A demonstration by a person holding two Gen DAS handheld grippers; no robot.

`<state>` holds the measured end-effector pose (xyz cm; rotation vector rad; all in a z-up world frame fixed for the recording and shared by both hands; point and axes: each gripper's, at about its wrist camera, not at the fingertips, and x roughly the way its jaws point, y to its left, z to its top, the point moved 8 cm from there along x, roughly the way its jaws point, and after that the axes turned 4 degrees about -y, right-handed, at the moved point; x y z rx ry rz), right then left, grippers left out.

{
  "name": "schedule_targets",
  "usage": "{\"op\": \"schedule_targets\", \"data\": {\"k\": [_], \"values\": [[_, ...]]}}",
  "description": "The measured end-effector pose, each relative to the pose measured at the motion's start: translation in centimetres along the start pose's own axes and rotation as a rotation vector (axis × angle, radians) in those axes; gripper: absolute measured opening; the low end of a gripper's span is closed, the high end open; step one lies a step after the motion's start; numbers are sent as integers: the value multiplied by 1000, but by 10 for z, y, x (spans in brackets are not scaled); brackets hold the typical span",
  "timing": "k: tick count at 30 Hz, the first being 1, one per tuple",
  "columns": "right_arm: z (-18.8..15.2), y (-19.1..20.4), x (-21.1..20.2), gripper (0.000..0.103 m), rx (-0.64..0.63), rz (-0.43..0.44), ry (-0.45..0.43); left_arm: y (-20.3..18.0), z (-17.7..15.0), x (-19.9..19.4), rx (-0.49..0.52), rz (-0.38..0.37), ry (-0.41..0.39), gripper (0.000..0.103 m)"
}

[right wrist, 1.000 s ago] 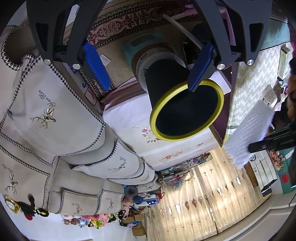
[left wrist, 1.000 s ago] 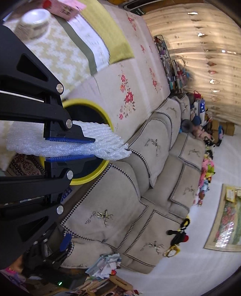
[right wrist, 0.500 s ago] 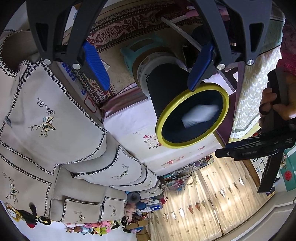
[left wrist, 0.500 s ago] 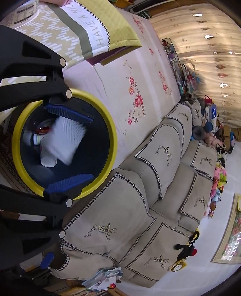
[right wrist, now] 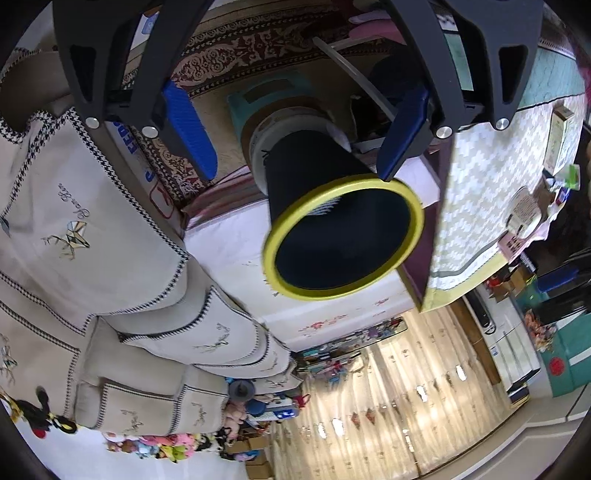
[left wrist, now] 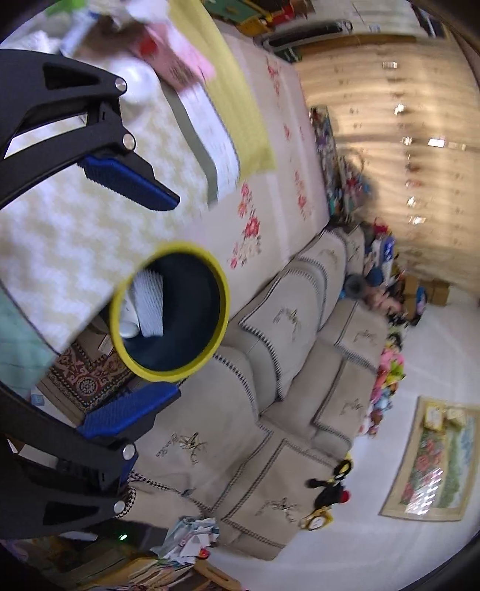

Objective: Collect trash
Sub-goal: 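Withdraw the left tool from the bin back toward the table, then grasp the white cardboard box with the right tool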

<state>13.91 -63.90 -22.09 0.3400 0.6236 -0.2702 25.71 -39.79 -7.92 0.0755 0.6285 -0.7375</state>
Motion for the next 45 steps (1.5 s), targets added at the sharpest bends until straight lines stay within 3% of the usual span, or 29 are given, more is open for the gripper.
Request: {"op": "schedule_targets", "data": {"k": [4, 12, 21, 27, 29, 35, 45], "values": [[-1, 36, -3, 84, -57, 48, 0, 41, -15, -70, -55, 94, -74, 97], [-14, 130, -5, 85, -191, 161, 29, 135, -65, -189, -164, 317, -146, 98], [-51, 264, -17, 85, -325, 323, 69, 224, -126, -284, -330, 474, -201, 98], [-85, 344, -32, 85, -396, 440, 84, 239, -143, -298, -358, 471, -201, 98], [-94, 365, -36, 90, -407, 473, 87, 239, -148, -298, -357, 464, -196, 98], [-113, 399, -28, 93, -414, 489, 124, 237, -153, -302, -371, 444, -203, 98], [-138, 417, -15, 93, -455, 418, 154, 245, -165, -299, -399, 415, -196, 98]]}}
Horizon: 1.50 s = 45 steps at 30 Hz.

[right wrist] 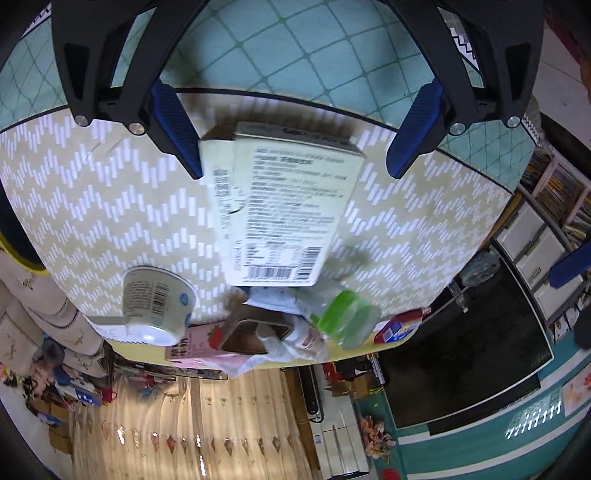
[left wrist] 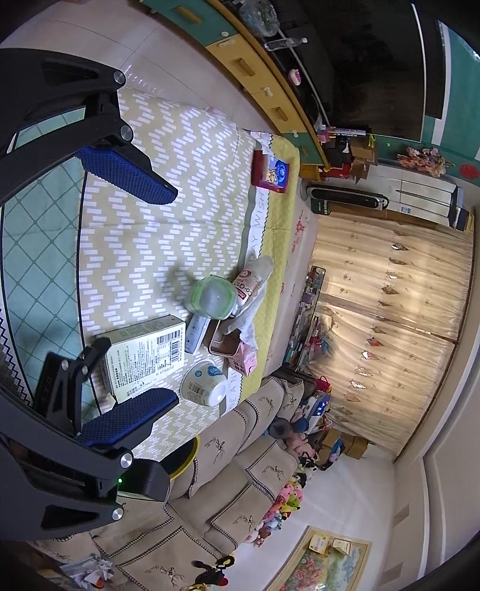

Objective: Collect trash
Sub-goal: 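Grasp the white cardboard box with the right tool, then carry the white box over the bin with the right tool and release it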

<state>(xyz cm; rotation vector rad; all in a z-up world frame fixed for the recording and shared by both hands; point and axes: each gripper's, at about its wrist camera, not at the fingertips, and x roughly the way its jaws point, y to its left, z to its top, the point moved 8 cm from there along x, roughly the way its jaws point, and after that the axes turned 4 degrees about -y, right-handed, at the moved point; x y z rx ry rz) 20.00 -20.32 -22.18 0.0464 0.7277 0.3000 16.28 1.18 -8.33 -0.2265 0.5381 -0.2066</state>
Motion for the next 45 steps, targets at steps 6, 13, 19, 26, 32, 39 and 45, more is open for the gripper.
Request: {"op": "schedule_targets", "data": {"k": [6, 13, 19, 26, 32, 39, 45], "values": [[4, 5, 19, 93, -20, -59, 10, 1, -6, 6, -10, -7, 16, 98], [0, -7, 26, 73, -27, -88, 55, 4, -9, 10, -15, -4, 23, 98], [-4, -15, 9, 70, -50, -46, 45, 3, -10, 14, -9, -1, 30, 98], [-3, -31, -28, 69, -65, 0, 4, -7, -14, 20, 9, -3, 46, 98], [1, -52, -56, 69, -44, 21, -35, -23, -16, 28, 38, -11, 61, 98], [17, -102, -82, 69, 26, -30, -106, -44, -18, 42, 66, -33, 75, 98], [26, -175, -97, 69, 133, -122, -148, -62, -21, 58, 94, -37, 100, 98]]}}
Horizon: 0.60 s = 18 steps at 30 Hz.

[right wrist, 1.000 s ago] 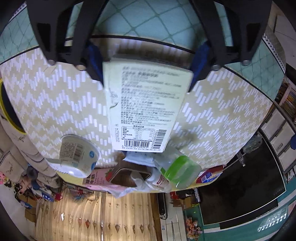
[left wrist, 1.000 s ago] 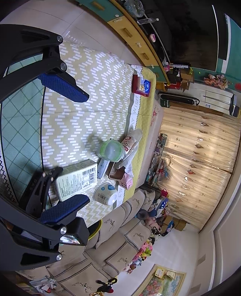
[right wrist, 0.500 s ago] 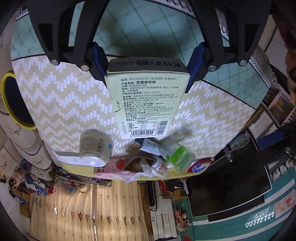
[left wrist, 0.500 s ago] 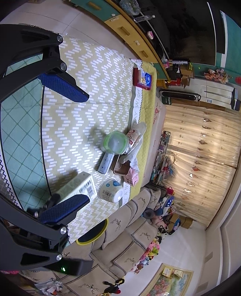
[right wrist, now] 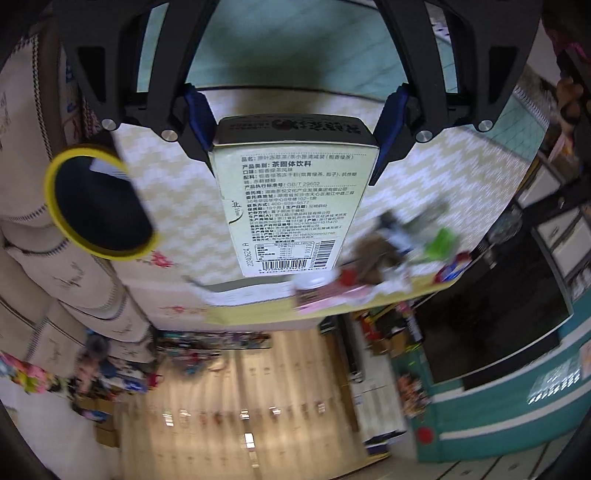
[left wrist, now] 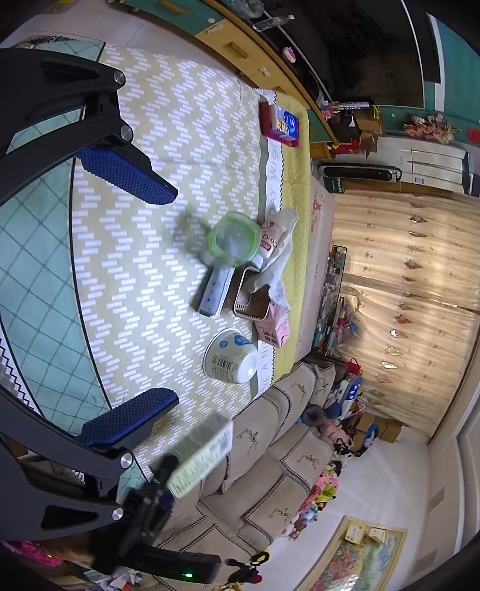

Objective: Collect trash
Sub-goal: 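Carry the white box over the bin with the right tool and release it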

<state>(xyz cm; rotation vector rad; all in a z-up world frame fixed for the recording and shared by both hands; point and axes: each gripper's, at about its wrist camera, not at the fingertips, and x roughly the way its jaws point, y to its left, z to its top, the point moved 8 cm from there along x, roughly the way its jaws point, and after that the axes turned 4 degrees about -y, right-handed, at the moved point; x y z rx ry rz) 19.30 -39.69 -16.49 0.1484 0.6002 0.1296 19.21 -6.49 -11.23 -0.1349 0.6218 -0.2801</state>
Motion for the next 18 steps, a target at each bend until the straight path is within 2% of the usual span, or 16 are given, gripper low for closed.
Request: {"op": "schedule_targets", "data": {"k": [8, 14, 18], "values": [[24, -108, 0, 69, 113, -156, -29, -17, 5, 23, 14, 1, 20, 98], [30, -177, 36, 69, 164, -243, 12, -26, 6, 37, 26, 10, 39, 98], [23, -204, 65, 69, 191, -263, 58, -29, 6, 43, 34, 27, 48, 98]]}}
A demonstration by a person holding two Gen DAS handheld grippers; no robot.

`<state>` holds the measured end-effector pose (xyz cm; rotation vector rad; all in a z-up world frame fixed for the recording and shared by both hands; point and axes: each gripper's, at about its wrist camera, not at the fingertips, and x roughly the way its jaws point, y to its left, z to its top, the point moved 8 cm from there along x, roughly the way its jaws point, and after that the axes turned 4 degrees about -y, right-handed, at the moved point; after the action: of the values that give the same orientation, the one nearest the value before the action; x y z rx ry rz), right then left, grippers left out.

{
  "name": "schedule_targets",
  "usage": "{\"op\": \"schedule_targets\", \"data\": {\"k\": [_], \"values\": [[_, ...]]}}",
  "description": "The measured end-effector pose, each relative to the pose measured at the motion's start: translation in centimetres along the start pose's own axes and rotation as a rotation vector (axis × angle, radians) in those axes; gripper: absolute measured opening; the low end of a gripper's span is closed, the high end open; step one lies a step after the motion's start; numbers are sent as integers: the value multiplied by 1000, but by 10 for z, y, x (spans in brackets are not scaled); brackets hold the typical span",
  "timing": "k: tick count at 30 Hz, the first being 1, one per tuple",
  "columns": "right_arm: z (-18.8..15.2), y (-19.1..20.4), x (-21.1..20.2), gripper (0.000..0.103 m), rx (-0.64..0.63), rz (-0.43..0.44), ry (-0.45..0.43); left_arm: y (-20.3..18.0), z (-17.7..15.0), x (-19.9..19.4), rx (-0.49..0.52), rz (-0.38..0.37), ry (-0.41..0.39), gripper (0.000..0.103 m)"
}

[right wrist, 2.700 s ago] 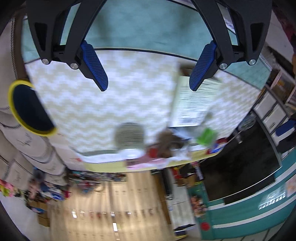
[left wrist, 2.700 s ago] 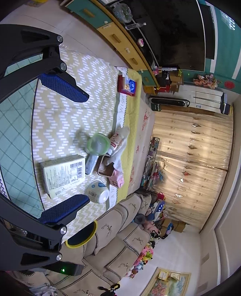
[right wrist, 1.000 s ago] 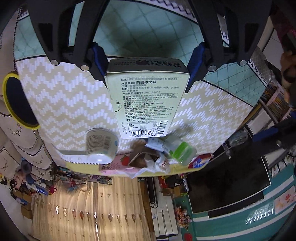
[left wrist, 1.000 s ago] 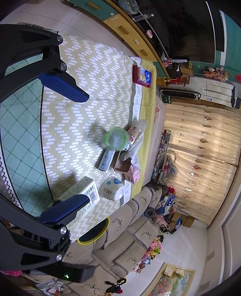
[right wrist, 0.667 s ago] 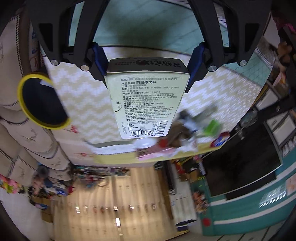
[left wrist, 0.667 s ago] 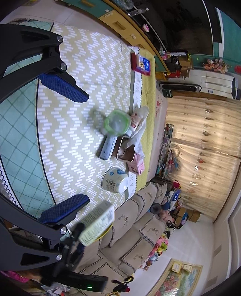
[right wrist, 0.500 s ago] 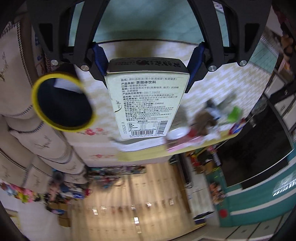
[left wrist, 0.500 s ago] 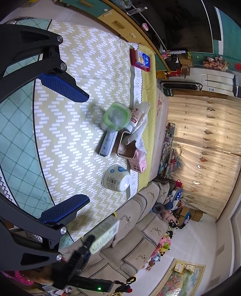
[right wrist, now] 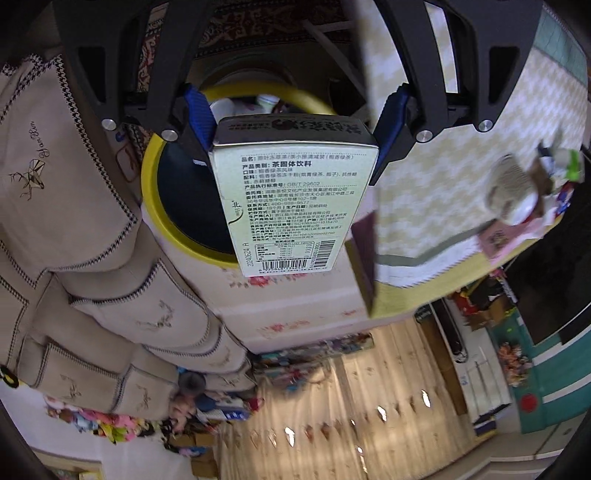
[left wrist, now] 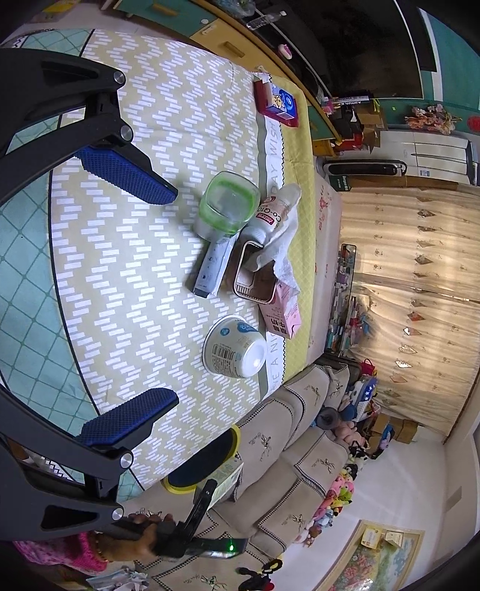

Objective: Collect trash
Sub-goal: 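Carry the white box over the bin with the right tool and release it, then grasp the clear green-rimmed cup with the left tool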

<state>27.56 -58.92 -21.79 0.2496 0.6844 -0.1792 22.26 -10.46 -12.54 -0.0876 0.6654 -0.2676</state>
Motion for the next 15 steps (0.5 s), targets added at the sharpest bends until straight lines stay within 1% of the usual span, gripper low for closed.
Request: {"op": "schedule_targets", "data": {"k": [3, 7, 8, 10, 15], "values": [[-1, -10, 26, 69, 2, -29, 38, 1, 1, 6, 3, 15, 10, 98], [-5, -23, 44, 70, 8, -69, 56, 1, 3, 16, 5, 25, 23, 98], [-4, -26, 45, 73, 16, -74, 53, 1, 2, 17, 5, 26, 26, 98], [-3, -30, 46, 76, 23, -75, 45, 0, 2, 23, 7, 28, 37, 98], [-8, -34, 40, 76, 31, -71, 36, 4, -1, 34, 7, 36, 57, 98]]}}
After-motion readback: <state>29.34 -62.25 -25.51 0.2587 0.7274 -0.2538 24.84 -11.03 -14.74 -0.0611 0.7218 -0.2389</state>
